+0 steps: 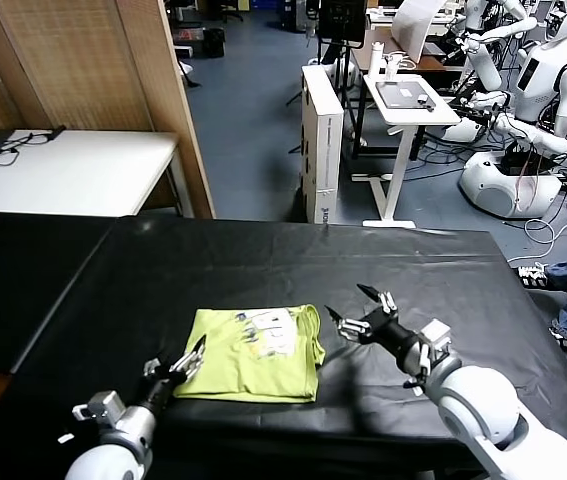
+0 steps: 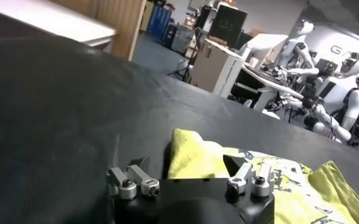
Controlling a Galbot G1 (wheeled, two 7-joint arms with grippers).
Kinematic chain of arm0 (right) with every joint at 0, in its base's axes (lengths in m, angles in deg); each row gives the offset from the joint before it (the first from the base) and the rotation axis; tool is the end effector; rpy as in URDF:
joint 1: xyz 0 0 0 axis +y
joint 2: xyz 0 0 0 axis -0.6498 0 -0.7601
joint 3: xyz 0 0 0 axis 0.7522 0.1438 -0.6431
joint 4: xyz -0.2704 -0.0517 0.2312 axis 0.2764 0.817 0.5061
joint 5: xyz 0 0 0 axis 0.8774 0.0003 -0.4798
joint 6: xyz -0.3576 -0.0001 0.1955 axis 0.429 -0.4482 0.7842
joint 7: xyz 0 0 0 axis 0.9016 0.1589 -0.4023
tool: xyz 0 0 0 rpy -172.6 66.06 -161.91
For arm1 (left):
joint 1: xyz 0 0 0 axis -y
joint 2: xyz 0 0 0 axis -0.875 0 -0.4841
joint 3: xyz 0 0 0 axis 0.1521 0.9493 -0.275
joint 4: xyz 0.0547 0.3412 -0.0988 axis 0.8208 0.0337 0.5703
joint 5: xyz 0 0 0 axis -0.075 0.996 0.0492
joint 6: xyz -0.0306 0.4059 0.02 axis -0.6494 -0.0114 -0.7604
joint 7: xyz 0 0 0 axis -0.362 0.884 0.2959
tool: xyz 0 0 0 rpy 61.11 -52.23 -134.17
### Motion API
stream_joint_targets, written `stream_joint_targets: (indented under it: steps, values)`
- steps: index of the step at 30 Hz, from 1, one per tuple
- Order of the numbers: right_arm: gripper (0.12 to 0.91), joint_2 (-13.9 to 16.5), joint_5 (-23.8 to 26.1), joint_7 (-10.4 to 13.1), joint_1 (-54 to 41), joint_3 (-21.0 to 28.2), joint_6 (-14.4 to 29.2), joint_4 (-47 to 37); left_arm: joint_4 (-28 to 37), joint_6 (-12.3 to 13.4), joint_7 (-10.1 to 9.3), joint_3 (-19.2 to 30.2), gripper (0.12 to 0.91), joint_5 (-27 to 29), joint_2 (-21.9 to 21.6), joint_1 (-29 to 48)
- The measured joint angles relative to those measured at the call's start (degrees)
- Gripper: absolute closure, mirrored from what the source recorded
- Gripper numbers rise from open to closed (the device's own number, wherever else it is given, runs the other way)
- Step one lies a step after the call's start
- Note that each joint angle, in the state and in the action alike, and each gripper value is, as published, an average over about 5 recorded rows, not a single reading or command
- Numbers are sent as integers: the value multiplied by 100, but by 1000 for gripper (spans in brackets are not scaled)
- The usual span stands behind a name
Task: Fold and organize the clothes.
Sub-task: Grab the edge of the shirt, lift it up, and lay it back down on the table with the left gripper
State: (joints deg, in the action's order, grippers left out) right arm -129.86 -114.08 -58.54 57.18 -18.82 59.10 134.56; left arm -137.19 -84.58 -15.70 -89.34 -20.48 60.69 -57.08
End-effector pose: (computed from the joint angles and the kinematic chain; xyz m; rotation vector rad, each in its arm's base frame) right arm 0.3126 -0.0330 -0.2222 0.8134 -2.7900 0.1993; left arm 0.2405 0.0716 -0.3349 -0.1278 -2.7368 0.5752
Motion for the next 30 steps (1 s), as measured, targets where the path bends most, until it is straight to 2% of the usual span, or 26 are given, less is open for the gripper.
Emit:
stream_joint_targets:
  steps: [9, 21, 24, 27, 30]
  values:
    - [118, 18, 3, -7, 65, -19, 2, 75, 62, 53, 42, -11, 203, -34, 131, -38]
    - [118, 43, 4, -18, 99, -51, 0, 122, 190, 86, 85, 11, 209, 29, 241, 2]
    - [118, 39, 7, -18, 94, -36, 0, 128, 193, 66, 86, 29, 236, 12, 291, 2]
    - [118, 29, 13, -18, 94, -23, 0, 139, 192, 38, 85, 49, 334, -17, 324, -11]
    - [118, 17, 16, -18, 97, -20, 0, 142, 177, 11, 83, 55, 505, -81, 334, -21]
